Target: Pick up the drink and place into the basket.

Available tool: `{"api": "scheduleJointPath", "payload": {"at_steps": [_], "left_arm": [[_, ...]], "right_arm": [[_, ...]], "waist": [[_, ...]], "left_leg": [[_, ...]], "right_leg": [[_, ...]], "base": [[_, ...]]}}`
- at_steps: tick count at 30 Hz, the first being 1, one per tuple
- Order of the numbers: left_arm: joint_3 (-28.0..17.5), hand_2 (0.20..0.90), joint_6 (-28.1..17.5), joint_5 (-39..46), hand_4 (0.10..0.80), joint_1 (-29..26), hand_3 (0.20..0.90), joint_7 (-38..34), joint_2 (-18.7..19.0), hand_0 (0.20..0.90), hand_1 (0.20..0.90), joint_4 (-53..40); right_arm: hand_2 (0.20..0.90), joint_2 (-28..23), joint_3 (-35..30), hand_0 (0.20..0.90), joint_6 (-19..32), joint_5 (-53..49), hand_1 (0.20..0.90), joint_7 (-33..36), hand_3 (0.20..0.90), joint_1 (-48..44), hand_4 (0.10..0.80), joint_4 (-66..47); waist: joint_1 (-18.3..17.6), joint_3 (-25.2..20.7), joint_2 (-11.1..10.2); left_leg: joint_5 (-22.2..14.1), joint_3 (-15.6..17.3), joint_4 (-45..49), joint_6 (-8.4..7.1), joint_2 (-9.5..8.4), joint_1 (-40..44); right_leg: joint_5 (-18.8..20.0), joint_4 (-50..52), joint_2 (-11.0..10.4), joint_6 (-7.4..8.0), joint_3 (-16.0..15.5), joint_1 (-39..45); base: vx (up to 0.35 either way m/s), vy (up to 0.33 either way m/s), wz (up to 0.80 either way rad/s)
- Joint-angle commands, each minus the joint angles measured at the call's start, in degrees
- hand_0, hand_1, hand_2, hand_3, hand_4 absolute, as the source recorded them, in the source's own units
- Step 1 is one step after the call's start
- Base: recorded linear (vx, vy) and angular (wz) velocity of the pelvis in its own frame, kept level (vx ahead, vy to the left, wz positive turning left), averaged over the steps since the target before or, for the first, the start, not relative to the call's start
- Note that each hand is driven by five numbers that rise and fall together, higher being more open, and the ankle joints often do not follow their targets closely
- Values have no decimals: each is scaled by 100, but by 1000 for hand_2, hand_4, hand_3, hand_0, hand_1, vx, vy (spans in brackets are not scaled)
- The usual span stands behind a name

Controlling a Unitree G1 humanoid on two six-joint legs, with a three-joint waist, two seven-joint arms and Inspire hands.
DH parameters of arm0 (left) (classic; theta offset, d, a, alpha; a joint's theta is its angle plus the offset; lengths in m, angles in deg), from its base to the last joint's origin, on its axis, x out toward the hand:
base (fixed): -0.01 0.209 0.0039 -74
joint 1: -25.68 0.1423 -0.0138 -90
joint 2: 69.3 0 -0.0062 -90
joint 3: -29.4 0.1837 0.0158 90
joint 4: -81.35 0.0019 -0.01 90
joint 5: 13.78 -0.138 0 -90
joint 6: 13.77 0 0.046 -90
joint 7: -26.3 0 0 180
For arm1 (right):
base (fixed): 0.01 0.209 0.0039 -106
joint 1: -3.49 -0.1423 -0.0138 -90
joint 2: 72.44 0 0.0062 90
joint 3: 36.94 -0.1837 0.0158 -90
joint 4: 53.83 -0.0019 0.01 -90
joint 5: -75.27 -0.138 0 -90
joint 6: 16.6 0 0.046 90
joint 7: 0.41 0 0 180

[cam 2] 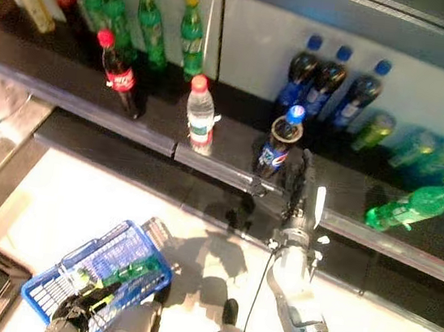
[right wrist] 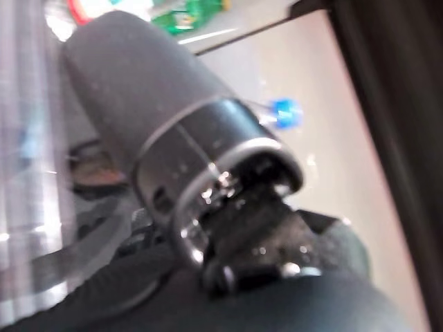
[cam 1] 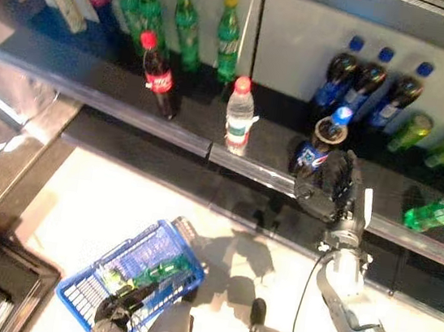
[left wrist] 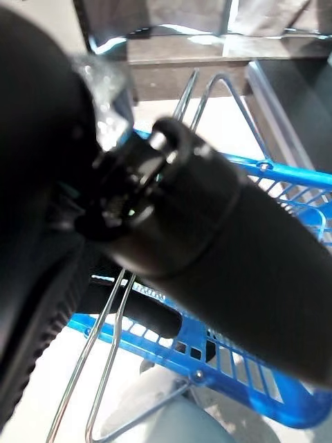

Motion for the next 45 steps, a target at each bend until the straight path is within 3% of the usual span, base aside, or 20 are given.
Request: {"api": "scheduleJointPath", "payload": {"at_steps": [1,13,45], "left_arm": [[169,300,-576,145,100,350,200,80,89,300,300,-448],[486,300,-756,354,100,89,200,347,111,300,300,-931],[777,300,-498,403,100,-161,200,401,380,300,300,-1031]], "right_arm": [[900,-53,-294,900,624,545,900,740,900,-664,800,-488],[900,-40,-519,900,458,1051,900,1866,900,-1470,800,-245],[900,-635,-951,900,189,343,900,2095,900,-3454,800,840]], "waist": [[98,-25,-83],[171,593,17],[516,596,190]], "left_leg": [[-462,-93,1023,82,-151,-411],[-468,-145,1309,164,-268,-847],[-438,-234,1352,321,-461,-1390]], "right_leg": [[120,444,-153,-313,-416,-143],[147,696,-140,-359,-364,-546],[138,978,-155,-390,-463,-1193]], "base": [[-59,28,9],[-18,1,3],[0,0,0]]}}
